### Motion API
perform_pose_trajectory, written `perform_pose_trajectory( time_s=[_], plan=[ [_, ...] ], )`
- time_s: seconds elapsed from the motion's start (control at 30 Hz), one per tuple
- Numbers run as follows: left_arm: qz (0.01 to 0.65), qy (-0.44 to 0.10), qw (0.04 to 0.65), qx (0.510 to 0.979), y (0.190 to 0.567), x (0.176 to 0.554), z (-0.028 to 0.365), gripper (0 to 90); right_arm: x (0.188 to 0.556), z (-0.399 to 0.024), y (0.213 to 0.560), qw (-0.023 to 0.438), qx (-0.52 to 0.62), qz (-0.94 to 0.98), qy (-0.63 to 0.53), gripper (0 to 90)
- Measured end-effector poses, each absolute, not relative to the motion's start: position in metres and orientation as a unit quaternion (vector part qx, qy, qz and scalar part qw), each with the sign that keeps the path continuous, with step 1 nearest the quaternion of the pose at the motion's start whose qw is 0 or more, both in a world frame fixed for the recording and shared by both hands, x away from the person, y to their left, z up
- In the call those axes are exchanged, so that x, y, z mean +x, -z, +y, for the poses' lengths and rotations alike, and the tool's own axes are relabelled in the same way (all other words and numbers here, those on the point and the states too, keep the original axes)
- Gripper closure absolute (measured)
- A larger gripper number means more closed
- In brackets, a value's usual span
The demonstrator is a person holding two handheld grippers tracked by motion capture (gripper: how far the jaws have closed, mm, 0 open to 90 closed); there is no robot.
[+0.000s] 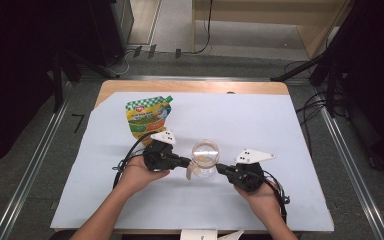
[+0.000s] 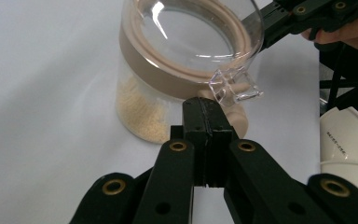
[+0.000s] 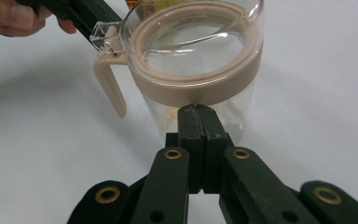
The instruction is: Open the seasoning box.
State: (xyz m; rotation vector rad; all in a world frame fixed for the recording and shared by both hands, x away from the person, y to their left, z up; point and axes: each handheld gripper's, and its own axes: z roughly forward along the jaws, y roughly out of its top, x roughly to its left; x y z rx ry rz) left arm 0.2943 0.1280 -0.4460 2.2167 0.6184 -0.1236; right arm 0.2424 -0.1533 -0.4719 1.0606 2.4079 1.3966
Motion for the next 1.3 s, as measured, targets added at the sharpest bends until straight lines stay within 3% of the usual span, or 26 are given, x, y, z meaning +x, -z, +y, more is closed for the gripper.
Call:
perform_pose_trajectory(
  time_s=[1.1,1.3],
  plan=[
    [0.219,0.076,0.414,0.88,0.444,0.277,0.097,90.0,0.272,-0.156,0.474,0.087,0.378,0.806,-0.448,90.0],
    [0.215,0.07,0.428,0.875,0.43,0.274,0.113,81.4,0.259,-0.158,0.466,0.077,0.378,0.802,-0.456,90.0]
  ],
)
